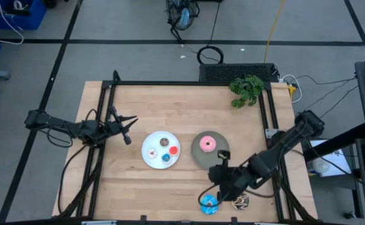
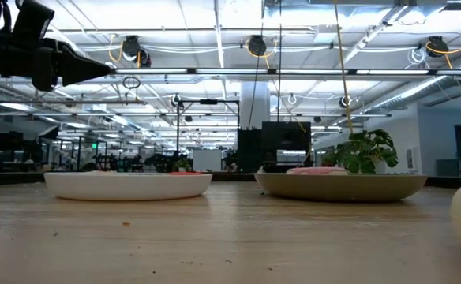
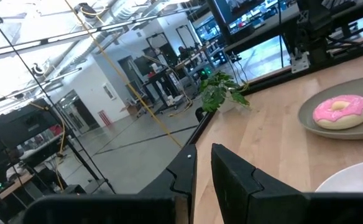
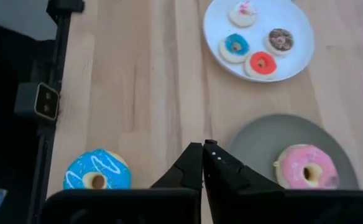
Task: Pick & Place donuts
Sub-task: Put the big black doughnut on the gray plate
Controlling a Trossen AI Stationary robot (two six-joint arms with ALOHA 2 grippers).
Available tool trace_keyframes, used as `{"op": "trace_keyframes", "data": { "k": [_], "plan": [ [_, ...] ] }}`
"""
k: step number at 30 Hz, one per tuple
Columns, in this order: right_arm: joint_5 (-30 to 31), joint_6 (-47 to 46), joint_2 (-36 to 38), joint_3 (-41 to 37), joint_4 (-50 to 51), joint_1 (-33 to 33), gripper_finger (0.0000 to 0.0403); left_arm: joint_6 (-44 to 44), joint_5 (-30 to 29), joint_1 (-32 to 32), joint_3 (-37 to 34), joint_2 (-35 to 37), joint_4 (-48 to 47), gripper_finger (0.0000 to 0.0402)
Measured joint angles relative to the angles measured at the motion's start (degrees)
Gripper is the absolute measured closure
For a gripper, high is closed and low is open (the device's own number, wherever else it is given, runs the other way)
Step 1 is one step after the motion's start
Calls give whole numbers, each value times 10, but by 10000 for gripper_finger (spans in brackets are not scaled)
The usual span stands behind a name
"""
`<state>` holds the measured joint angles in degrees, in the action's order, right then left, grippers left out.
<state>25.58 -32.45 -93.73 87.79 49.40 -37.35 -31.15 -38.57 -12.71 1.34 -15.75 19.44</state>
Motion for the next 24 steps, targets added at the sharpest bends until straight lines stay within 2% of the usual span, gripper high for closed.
{"op": "trace_keyframes", "data": {
  "k": [4,9,24],
  "plan": [
    [-5,2,-23,0,-10,-4,401,1,0,0,0,0,0,346],
    [-49,0,-31,0,-14,-4,401,0,0,0,0,0,0,346],
    [-50,18,-31,0,-16,-3,402,13,-1,0,0,0,-5,346]
  ]
}}
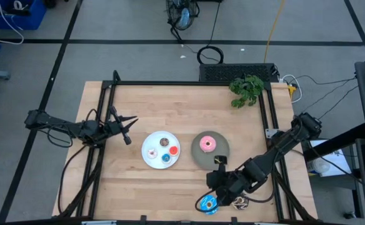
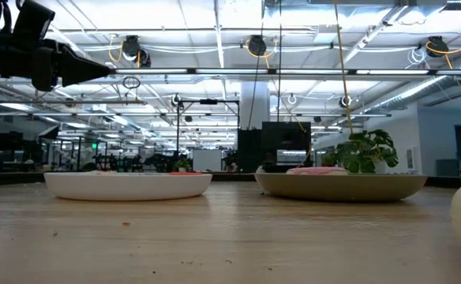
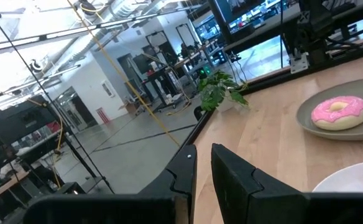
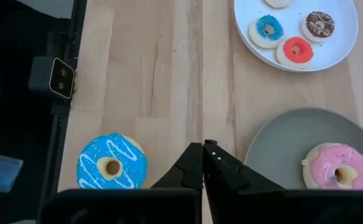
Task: Pick & Place donuts
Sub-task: Put the big black doughnut on the gray plate
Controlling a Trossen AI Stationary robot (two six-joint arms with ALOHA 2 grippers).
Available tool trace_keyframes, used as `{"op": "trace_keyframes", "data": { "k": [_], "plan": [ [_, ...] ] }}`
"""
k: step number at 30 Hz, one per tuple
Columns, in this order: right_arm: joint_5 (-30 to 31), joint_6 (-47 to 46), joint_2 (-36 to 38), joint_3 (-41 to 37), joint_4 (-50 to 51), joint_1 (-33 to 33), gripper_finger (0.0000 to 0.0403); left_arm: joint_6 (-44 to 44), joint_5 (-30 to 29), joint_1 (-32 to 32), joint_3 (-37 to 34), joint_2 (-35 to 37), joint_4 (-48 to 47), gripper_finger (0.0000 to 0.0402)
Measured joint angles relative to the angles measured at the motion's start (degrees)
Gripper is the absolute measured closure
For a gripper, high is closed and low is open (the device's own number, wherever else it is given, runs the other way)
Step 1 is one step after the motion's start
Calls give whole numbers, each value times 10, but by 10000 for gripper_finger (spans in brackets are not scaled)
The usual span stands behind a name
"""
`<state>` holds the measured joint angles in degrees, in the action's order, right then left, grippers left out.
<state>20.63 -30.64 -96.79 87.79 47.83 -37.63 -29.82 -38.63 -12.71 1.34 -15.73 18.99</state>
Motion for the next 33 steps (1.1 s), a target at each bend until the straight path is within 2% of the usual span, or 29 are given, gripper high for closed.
{"op": "trace_keyframes", "data": {
  "k": [11,16,25,29,33],
  "plan": [
    [-15,7,0,0,-16,0,401,2,0,0,0,0,0,346],
    [-17,12,0,-5,-38,0,384,1,0,0,0,0,0,346],
    [-99,2,0,-93,-121,10,373,1,0,0,0,0,-1,346],
    [-116,-16,0,-120,-154,13,337,2,0,0,0,0,-1,346],
    [-139,-14,0,-127,-197,13,276,3,0,0,0,0,-1,346]
  ]
}}
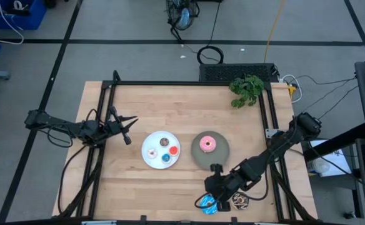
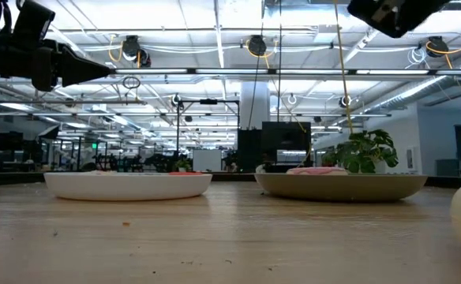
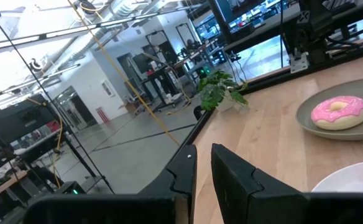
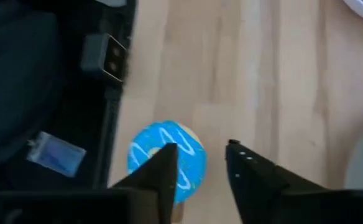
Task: Pick & Place donuts
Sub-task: Put the big black doughnut on the gray plate
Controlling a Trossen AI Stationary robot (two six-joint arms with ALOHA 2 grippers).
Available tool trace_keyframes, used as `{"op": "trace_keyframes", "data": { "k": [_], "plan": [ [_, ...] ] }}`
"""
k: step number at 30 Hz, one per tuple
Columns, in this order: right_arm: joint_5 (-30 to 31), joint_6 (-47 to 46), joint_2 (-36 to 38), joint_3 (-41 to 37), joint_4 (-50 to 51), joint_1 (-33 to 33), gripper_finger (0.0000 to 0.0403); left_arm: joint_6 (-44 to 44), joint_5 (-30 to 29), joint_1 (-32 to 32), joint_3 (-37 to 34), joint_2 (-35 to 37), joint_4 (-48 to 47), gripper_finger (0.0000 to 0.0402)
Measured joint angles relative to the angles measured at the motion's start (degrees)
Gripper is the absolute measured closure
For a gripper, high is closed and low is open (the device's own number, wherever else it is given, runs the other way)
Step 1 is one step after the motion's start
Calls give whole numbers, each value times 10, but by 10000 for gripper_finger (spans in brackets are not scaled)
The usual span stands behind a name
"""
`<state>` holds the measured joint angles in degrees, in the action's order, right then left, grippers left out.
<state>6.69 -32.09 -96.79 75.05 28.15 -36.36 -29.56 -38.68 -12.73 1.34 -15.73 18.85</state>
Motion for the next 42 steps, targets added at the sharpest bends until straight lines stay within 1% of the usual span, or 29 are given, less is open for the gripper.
{"op": "trace_keyframes", "data": {
  "k": [3,6,9,13,15,18,21,24,26,30,32,38,42],
  "plan": [
    [-1,2,0,0,-3,0,231,1,0,0,0,0,-2,346],
    [-7,-5,0,0,24,0,204,1,0,0,0,0,-4,346],
    [-44,-53,5,0,82,0,194,2,0,0,0,0,-8,346],
    [-126,-171,9,0,178,-9,198,2,0,0,0,0,-8,346],
    [-135,-218,8,-5,205,-27,203,2,0,0,0,0,-8,346],
    [-129,-255,8,-23,192,-55,206,2,0,0,0,0,-8,346],
    [-124,-272,8,-39,193,-81,206,2,0,0,0,0,-8,346],
    [-80,-288,8,-55,184,-99,207,2,0,0,0,0,-8,346],
    [-68,-292,8,-67,182,-109,206,2,0,0,0,0,-8,346],
    [-72,-338,8,-100,185,-122,204,1,0,0,0,0,-8,346],
    [-87,-356,8,-115,180,-125,204,1,0,0,0,0,-8,346],
    [-100,-357,8,-162,70,-129,205,1,0,0,0,0,-8,346],
    [-114,-361,8,-171,51,-128,206,1,0,0,0,0,-8,346]
  ]
}}
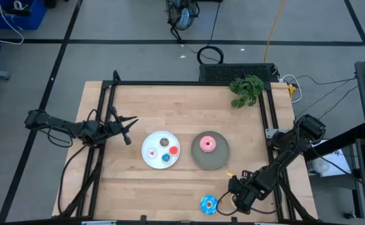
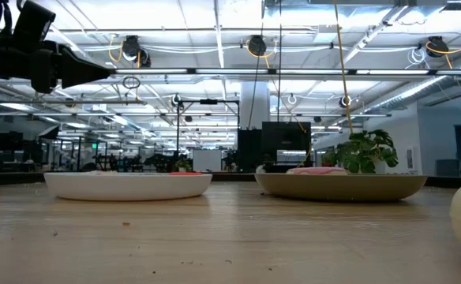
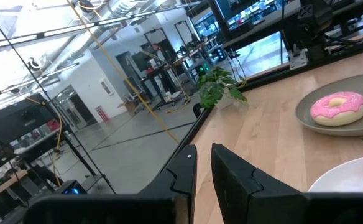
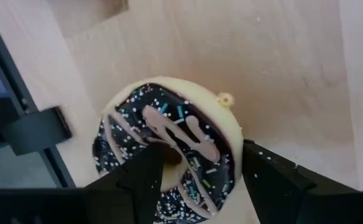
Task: Pick & Place donuts
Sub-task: Put the big black doughnut on the gray plate
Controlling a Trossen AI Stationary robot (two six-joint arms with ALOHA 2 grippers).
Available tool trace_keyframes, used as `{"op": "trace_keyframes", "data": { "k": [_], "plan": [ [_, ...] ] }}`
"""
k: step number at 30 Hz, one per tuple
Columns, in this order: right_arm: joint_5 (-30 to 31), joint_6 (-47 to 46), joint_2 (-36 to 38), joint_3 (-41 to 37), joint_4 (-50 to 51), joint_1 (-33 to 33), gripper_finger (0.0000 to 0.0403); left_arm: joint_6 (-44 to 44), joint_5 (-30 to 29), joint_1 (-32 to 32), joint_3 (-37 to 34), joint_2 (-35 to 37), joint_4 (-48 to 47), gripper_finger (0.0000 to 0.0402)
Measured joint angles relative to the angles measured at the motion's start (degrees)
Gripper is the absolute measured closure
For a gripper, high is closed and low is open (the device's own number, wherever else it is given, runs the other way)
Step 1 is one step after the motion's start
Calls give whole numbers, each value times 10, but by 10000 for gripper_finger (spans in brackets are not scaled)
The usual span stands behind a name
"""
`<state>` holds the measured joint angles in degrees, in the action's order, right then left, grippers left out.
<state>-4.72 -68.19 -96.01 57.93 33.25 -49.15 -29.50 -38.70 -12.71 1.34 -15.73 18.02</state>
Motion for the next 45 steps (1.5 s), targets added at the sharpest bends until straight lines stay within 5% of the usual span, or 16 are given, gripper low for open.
{"op": "trace_keyframes", "data": {
  "k": [15,19,25,29,35,45],
  "plan": [
    [-15,-18,0,-71,-67,2,211,-3,0,0,0,0,-3,346],
    [-15,-22,11,-72,-67,10,257,-3,0,0,0,0,-3,346],
    [-14,-21,67,-76,-63,41,380,-3,0,0,0,0,-3,346],
    [11,-2,105,-63,-60,62,387,-3,0,0,0,0,-3,346],
    [15,97,127,35,41,111,397,-3,0,0,0,0,-3,346],
    [14,173,71,316,389,200,398,-1,1,0,0,0,-2,346]
  ]
}}
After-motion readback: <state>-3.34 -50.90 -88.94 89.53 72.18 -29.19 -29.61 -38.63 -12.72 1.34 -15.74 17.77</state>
